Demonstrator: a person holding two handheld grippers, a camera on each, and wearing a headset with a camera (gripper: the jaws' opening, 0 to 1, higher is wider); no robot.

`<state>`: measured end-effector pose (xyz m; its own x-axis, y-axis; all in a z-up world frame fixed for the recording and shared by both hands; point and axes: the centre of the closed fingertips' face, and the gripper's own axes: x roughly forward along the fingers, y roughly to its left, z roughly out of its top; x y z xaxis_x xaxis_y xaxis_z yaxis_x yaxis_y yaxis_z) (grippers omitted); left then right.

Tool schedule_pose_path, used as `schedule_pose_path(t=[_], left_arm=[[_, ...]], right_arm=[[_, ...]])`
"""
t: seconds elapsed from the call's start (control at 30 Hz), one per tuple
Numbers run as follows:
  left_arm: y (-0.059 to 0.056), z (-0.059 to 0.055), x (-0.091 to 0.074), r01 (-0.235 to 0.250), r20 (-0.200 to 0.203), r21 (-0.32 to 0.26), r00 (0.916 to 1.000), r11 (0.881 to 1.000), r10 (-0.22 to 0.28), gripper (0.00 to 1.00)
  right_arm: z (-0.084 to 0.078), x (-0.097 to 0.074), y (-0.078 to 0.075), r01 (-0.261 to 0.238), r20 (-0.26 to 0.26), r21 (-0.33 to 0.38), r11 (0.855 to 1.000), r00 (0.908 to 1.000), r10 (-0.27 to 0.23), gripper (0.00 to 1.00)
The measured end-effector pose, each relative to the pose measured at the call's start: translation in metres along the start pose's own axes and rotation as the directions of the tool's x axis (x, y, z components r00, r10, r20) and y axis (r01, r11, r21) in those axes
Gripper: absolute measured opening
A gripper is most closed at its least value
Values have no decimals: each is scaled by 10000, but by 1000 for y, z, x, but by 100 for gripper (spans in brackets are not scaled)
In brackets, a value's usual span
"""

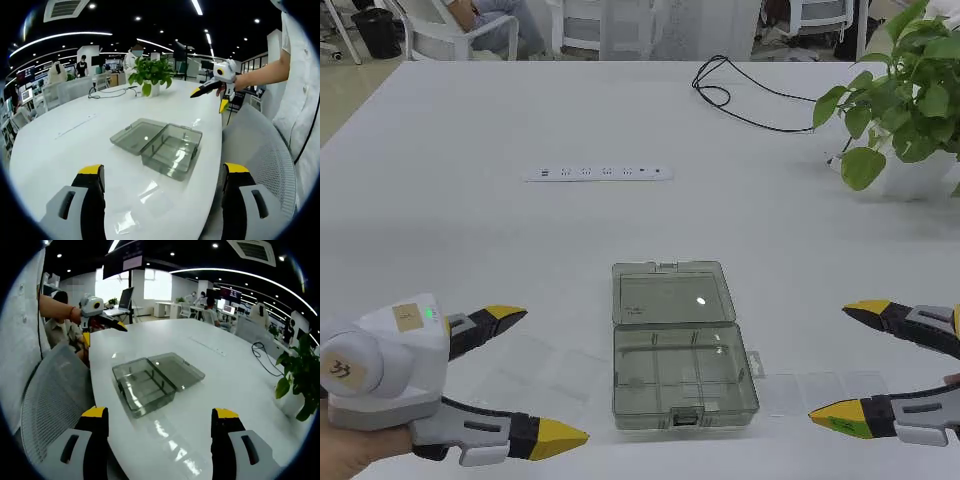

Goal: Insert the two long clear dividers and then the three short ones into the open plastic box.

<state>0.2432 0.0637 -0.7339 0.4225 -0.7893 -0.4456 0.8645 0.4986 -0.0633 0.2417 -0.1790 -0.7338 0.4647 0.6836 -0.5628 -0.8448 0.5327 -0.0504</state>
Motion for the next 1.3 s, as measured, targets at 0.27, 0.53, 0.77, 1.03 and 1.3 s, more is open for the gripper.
schedule_pose_path(t=[0.27,0.53,0.77,1.03,1.3], left_arm=[[0,-2,1,3,-35,-40,10000,10000,-3,100],[0,-2,1,-23,-17,-64,10000,10000,23,100],[0,-2,2,-27,-34,-45,10000,10000,27,100],[0,-3,3,-20,-38,-88,10000,10000,20,100],[-1,-3,2,-21,-34,-113,10000,9999,21,100]], right_arm=[[0,1,0,-15,-11,6,10000,10000,15,86],[0,0,-1,8,9,4,10000,10000,-8,86],[0,0,0,6,21,41,10000,10000,-6,85],[-1,1,0,-9,34,56,10000,10000,9,85],[0,1,0,-1,29,69,10000,10000,1,85]])
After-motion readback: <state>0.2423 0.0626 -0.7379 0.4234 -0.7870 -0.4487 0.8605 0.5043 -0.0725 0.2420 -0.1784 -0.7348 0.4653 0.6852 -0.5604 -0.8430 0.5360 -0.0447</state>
